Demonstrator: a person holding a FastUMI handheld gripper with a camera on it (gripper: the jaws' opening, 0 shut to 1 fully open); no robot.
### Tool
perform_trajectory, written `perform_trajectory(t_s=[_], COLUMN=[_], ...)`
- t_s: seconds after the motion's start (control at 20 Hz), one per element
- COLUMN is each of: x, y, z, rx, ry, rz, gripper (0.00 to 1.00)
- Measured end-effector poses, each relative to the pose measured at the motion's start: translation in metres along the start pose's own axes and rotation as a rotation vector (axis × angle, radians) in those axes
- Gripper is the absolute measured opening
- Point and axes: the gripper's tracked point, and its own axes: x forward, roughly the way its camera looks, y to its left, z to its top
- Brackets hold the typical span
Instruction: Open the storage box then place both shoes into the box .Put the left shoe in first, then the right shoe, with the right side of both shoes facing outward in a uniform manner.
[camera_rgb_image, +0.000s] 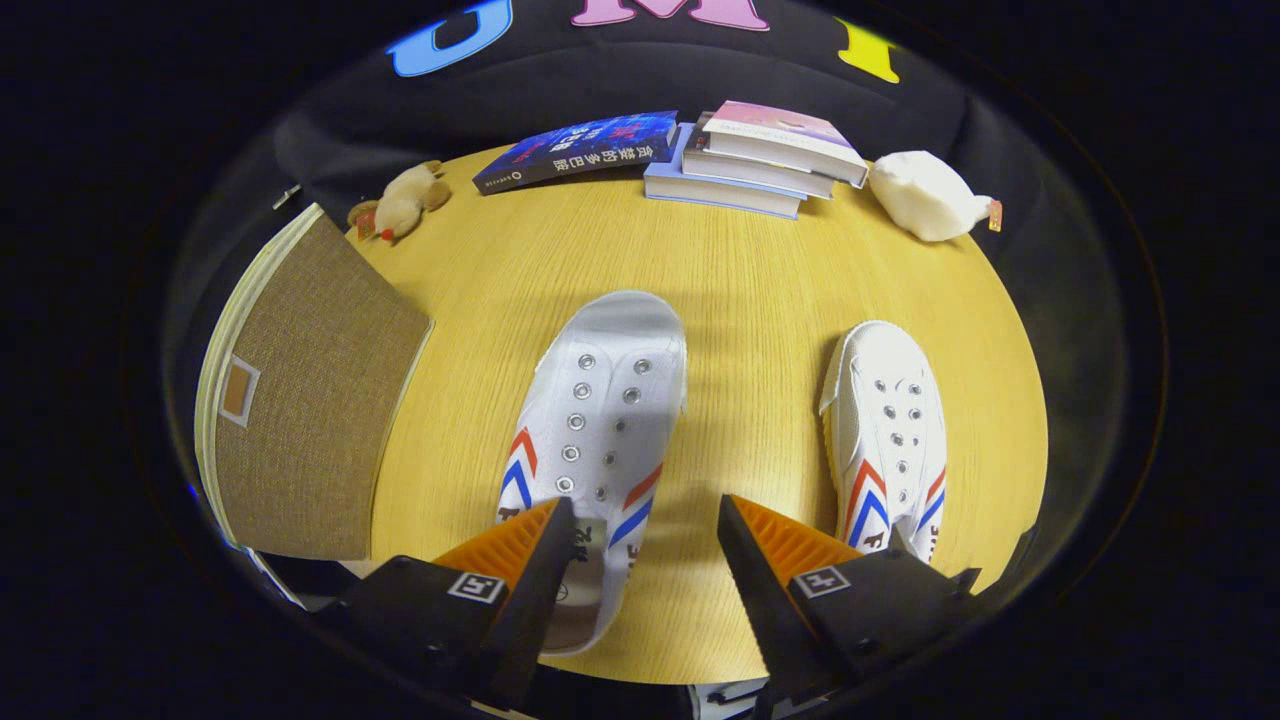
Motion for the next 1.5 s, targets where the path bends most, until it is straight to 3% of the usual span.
perform_trajectory(t_s=[0.05,0.2,0.25,0.4,0.5,0.8,1.1,1.5], x=[0.003,0.007,0.008,0.01,0.009,0.006,-0.027,-0.123], y=[0.003,0.012,0.015,0.015,0.014,0.012,0.02,0.071], z=[-0.001,-0.003,-0.003,-0.003,-0.004,-0.004,0.012,0.059], rx=[0.007,0.03,0.041,0.055,0.093,0.164,0.187,0.217], ry=[0.007,0.017,0.021,0.031,0.046,0.062,0.021,-0.091], rz=[0.019,0.065,0.079,0.098,0.113,0.093,0.102,0.158], gripper=[0.79,0.64,0.52,0.38,0.35,0.08,0.05,0.05])
